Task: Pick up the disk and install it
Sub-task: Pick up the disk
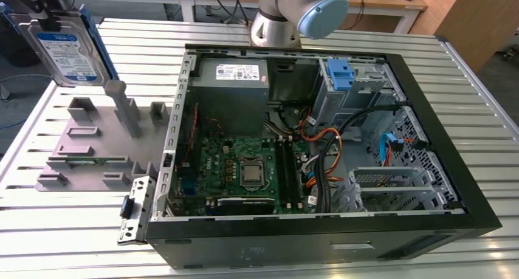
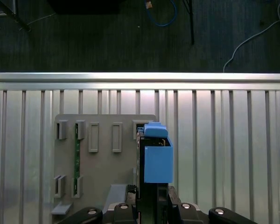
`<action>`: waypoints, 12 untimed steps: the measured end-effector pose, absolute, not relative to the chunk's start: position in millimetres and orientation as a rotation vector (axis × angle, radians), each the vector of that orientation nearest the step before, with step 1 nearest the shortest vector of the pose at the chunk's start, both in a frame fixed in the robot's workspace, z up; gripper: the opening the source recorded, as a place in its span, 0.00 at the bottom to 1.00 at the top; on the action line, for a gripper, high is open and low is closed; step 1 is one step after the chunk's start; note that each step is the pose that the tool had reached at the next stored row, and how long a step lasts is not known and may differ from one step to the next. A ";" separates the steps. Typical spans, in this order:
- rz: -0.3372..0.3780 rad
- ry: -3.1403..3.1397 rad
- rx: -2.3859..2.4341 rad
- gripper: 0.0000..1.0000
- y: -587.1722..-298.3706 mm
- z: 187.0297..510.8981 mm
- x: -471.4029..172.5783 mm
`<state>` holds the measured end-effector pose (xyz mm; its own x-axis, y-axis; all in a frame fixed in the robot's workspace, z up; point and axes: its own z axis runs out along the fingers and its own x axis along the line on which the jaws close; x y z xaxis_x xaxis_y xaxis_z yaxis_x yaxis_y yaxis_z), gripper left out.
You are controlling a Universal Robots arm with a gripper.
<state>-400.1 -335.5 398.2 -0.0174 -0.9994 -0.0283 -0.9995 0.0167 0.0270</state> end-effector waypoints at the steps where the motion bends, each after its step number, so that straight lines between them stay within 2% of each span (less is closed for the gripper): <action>1: 0.061 2.239 -2.201 0.35 -335.5 398.2 -400.1; 12: 0.061 2.239 -2.201 0.35 -335.5 410.3 -400.1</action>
<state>-400.1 -335.5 410.3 -0.0174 -0.9994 -0.0283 -0.9995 0.0167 0.0269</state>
